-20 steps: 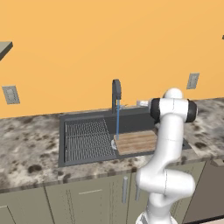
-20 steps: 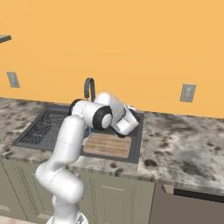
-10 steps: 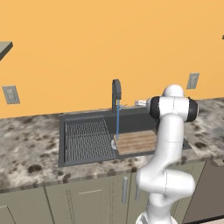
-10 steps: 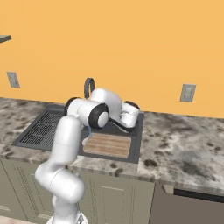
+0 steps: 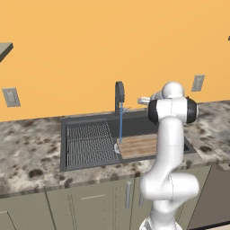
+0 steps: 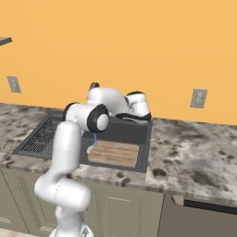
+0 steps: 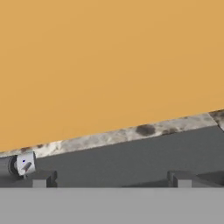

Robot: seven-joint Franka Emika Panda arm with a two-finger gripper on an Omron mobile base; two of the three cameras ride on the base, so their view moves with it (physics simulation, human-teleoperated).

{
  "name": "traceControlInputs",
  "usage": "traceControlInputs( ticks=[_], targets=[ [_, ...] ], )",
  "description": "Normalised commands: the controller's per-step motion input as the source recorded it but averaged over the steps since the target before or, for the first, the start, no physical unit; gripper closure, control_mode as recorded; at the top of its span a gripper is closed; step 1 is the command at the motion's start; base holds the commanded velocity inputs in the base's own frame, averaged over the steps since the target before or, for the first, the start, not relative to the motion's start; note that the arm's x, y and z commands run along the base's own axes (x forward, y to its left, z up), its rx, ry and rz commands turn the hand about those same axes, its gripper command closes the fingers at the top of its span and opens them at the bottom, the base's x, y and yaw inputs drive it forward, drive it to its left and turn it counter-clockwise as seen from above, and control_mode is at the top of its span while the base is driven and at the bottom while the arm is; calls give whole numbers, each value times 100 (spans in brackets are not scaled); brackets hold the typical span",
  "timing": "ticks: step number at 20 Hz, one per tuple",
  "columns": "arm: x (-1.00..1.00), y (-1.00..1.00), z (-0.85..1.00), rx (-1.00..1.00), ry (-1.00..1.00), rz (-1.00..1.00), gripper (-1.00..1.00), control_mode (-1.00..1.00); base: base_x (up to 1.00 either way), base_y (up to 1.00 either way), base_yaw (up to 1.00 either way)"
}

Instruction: Turn on the sink faucet with hot water and rinse the cutting board for ten seconds, then turn off the faucet. Push the cutting board to reach the water if necessary.

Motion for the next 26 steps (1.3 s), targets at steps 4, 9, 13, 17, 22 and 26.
traceControlInputs(
  ticks=[4, 9, 13, 17, 22, 26],
  targets=[
    [0, 0, 43, 6, 6, 7, -100, -100, 0, 0, 0],
    [-9, 0, 18, 1, 7, 7, -100, -100, 0, 0, 0],
    [-7, 0, 32, 4, 7, 5, -100, -100, 0, 0, 0],
    [-5, 0, 37, 6, 10, 4, -100, -100, 0, 0, 0],
    [-3, 5, 21, 1, 12, 0, -100, -100, 0, 0, 0],
    [-1, 27, 11, 0, 7, 0, -100, -100, 0, 0, 0]
  ],
)
